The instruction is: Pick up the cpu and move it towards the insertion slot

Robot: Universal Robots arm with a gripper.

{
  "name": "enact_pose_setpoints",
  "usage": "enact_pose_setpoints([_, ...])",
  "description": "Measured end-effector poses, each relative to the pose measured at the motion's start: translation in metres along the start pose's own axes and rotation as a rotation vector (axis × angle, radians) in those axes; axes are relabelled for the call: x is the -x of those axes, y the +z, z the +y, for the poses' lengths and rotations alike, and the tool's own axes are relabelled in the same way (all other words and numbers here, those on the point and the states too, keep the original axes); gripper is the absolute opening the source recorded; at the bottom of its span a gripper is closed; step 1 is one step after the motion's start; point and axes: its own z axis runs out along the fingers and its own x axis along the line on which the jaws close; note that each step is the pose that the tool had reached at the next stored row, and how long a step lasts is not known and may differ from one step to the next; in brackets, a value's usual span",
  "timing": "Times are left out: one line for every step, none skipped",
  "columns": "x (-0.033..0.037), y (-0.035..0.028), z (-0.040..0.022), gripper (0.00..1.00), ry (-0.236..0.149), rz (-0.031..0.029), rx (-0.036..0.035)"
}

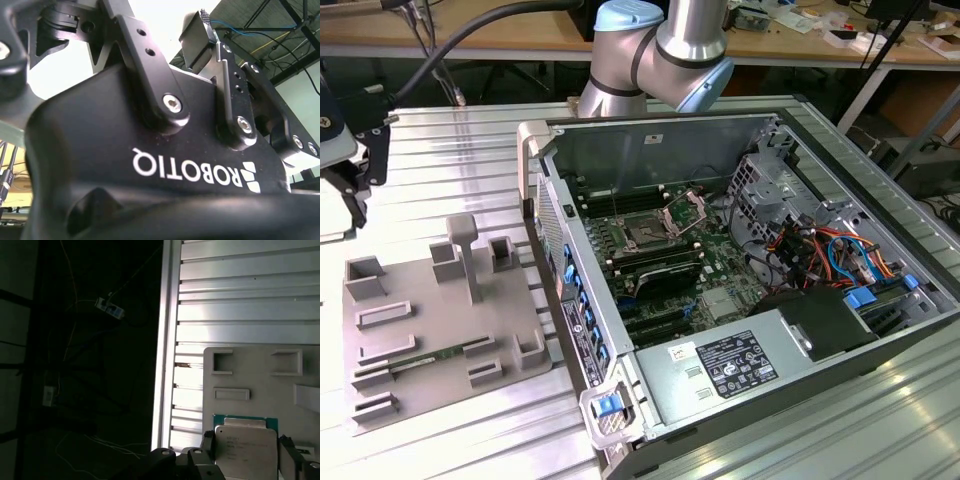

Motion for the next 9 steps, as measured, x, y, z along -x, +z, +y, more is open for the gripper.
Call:
enact_pose_setpoints([0.0000,-0.0004,0.0000,0.55,0.000,0.0000,0.0001])
enact_pose_setpoints([0.0000,-0.0009,0.0001,0.55,0.000,-0.0001,0.0001])
enact_pose_setpoints([0.0000,-0.0015,0.0001,0.55,0.000,-0.0001,0.0001])
enact_pose_setpoints([0.0000,-0.0019,0.0001,0.55,0.000,-0.0001,0.0001])
enact_pose_setpoints([0.0000,-0.0025,0.0001,0.55,0.000,-0.0001,0.0001])
enact_pose_setpoints([0.0000,-0.0029,0.0001,0.55,0.000,-0.0001,0.0000])
enact_pose_setpoints([0.0000,-0.0035,0.0002,0.55,0.000,-0.0002,0.0001])
enact_pose_setpoints([0.0000,-0.0040,0.0002,0.55,0.000,-0.0001,0.0000])
enact_pose_setpoints([0.0000,-0.0048,0.0002,0.55,0.000,-0.0001,0.0001])
